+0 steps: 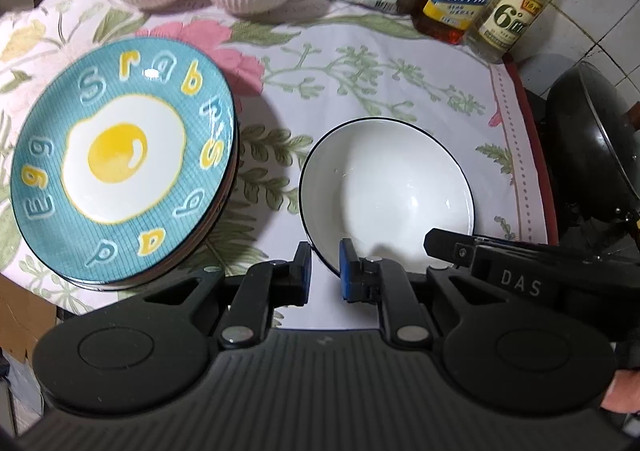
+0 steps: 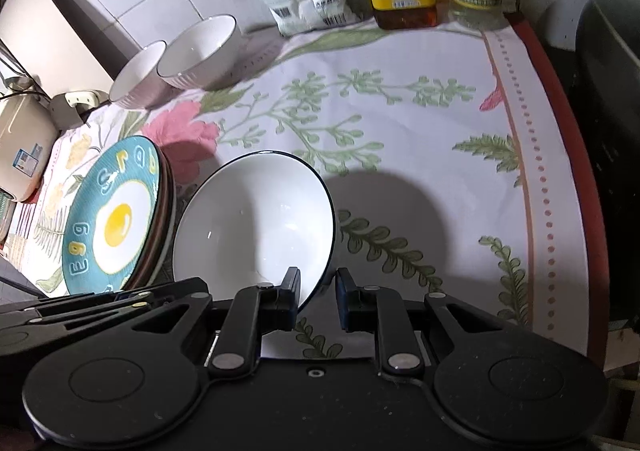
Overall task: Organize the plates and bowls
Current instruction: 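Lift the white bowl with both grippers and carry it toward the plate stack, then lower the bowl onto the cloth beside the plates and open both grippers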
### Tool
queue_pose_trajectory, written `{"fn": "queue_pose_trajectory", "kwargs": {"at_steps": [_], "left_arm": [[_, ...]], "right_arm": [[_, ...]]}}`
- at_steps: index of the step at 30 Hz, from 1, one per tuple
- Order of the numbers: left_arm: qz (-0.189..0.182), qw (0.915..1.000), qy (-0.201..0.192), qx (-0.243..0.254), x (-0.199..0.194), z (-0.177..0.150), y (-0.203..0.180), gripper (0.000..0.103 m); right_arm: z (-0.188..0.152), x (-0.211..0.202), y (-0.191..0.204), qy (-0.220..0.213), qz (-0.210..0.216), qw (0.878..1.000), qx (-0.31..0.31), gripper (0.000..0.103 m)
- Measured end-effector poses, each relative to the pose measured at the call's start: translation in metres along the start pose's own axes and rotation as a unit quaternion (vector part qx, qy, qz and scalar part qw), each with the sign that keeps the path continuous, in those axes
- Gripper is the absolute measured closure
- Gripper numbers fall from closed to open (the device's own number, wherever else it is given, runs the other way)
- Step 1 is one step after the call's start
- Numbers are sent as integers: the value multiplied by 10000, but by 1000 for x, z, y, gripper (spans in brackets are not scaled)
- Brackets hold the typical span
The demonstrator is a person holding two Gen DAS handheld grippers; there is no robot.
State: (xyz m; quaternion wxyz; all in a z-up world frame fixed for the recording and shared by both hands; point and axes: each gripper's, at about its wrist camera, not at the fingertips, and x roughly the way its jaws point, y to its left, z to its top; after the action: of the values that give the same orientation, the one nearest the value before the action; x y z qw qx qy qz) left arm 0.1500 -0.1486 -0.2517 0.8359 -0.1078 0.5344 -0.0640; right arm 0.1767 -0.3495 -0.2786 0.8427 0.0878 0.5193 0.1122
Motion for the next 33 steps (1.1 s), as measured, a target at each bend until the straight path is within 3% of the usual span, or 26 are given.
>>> {"fn": "queue_pose_trajectory", "kwargs": {"at_steps": [9,14,17,24,33], "left_arm": [[-115,9999,53,-17,3,-3,4,89],[-124,9997,185,-63,0,-3,6,82],[-82,9999,146,27,-9,-4,6,70],[26,9990,349,271,-35,-11,10,68],[14,9982,250,549,-87,-16,25,62]], "right_arm": [[-2,4,4,23,-191,9997,-126,81],[-7,-2,5,-139,-263,9995,-70,80],[-10,-11,6,-301,-392,9986,-164,70],[-18,-42,11,-620,-344,9971,-274,68],[-29,-92,36,-926,-121,9952,-286,48]]}}
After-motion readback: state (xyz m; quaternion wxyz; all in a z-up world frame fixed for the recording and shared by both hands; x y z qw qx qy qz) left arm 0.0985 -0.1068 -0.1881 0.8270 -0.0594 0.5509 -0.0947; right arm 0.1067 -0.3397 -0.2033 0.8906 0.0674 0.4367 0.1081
